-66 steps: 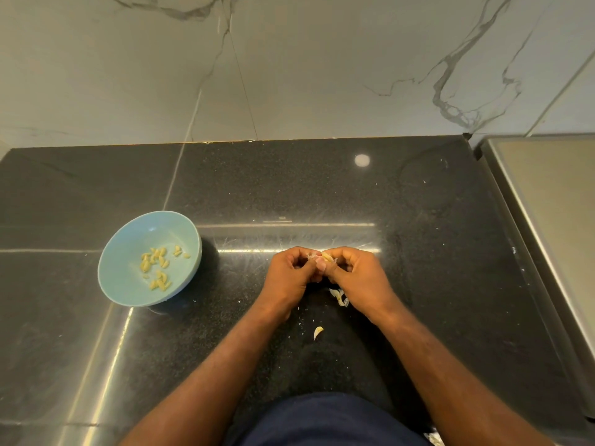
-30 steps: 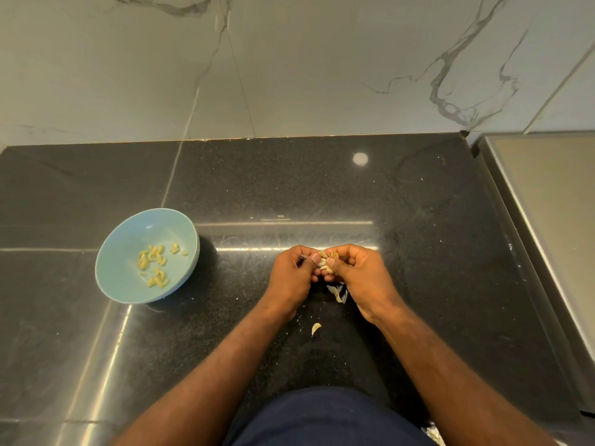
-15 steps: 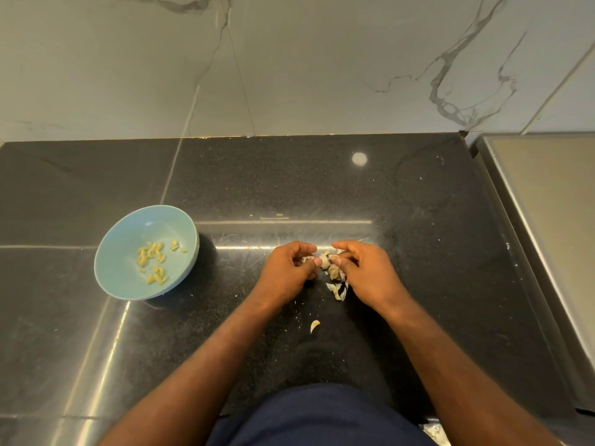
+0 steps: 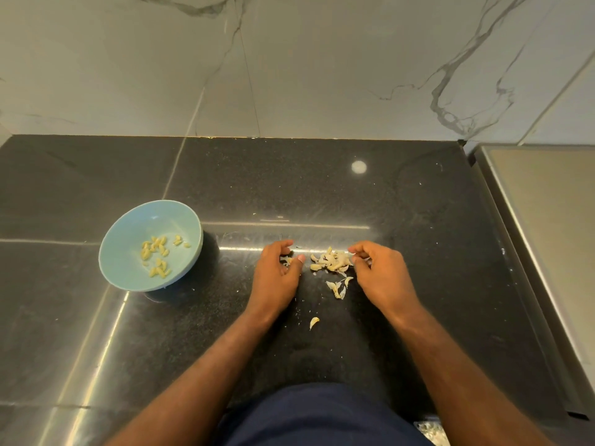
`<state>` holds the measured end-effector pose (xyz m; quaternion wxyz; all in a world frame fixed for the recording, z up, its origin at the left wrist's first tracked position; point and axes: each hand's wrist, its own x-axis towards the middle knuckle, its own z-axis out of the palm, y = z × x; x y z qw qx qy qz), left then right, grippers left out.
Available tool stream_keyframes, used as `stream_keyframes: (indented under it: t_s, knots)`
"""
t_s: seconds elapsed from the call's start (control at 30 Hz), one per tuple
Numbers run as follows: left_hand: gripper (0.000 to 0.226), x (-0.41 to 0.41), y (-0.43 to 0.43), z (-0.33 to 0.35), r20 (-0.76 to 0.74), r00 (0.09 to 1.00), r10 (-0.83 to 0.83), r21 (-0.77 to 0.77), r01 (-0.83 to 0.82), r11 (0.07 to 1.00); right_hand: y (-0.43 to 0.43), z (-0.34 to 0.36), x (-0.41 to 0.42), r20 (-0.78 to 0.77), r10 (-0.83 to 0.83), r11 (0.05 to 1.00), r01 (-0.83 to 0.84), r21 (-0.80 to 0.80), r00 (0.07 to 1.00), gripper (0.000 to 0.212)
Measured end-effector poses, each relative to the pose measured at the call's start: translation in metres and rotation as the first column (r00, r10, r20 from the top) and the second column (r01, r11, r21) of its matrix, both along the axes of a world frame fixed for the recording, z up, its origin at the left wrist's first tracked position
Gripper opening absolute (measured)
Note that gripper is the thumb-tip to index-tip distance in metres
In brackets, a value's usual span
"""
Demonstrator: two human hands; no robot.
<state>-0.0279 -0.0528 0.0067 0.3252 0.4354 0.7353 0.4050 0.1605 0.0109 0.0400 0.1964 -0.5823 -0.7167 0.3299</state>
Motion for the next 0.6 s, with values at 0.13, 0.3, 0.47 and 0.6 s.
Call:
stream_keyframes:
  t_s: [0.13,0.3,0.47,0.6]
  knots:
    - [0.034,0.009,-0.011,-0.008,-0.157,0.988,0.002,0.134,0.019,0.991,-0.005,-0.008,-0.016,0.301,0.208,0.977,-0.213,-0.015,0.931,0.028]
    - [0.033,0.012,-0.017,-0.007,-0.232,0.972,-0.038,0.207,0.088,0.974,0.0,-0.012,-0.024,0.13,0.121,0.993,-0.122,0.0,0.984,0.015]
    - [0.035,0.027,-0.01,0.012,-0.006,0.987,-0.16,0.182,0.158,0.97,-0.005,-0.003,-0.019,-0.273,-0.013,0.988,-0.03,-0.153,0.962,0.015]
    - [0.025,0.031,0.004,0.022,0.345,0.926,-0.157,0.121,0.122,0.985,-0.01,0.007,-0.025,-0.544,-0.098,0.939,-0.103,-0.327,0.834,0.018]
